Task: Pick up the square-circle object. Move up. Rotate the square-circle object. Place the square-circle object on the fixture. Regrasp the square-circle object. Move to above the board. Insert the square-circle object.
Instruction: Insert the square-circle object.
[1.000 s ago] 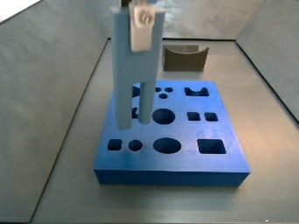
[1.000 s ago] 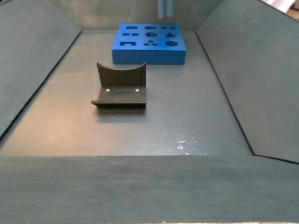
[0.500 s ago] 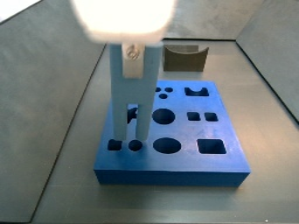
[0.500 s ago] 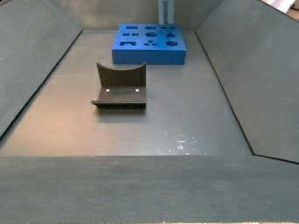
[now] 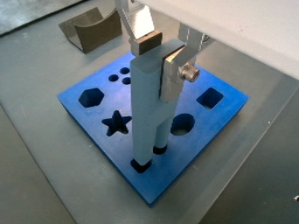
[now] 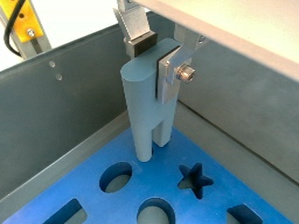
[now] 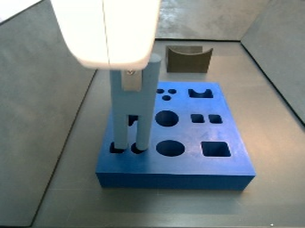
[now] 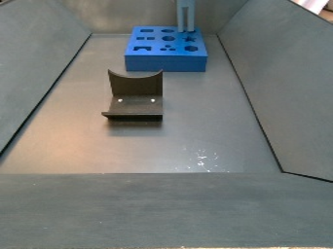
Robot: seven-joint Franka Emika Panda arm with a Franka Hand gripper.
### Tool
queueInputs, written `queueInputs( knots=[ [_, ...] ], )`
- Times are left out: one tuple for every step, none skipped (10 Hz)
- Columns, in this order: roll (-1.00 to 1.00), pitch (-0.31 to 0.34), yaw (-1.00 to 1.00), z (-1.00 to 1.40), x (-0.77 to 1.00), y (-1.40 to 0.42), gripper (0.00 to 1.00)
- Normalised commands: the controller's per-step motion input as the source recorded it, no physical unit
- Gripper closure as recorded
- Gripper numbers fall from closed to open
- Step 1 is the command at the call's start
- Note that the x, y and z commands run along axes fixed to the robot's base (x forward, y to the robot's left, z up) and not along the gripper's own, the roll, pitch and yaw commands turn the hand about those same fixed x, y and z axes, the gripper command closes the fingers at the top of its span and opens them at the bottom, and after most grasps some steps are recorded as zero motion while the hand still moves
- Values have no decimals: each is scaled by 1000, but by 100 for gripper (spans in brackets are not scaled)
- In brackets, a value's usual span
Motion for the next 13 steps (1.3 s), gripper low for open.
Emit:
queueInputs(
  knots=[
    [-26, -64, 0, -63, -11, -89, 100],
    [0, -44, 0, -63, -143, -29, 100],
    [0, -21, -66, -60, -214, 0, 100],
    [0, -7, -203, -123, -277, 0, 100],
    [-9, -20, -243, -183, -240, 0, 100],
    [0, -21, -257, -314, -60, 0, 100],
    [-70, -207, -297, -591, 129, 0, 100],
    [-51, -243, -366, -663, 214, 0, 100],
    [-47, -237, -363, -669, 214, 0, 100],
    [-14, -210, -349, -729, 157, 0, 100],
    [0, -161, -300, -600, 137, 0, 100],
    [-30, -164, -277, -471, 57, 0, 100],
    [-149, -336, -106, -414, 0, 37, 100]
  ],
)
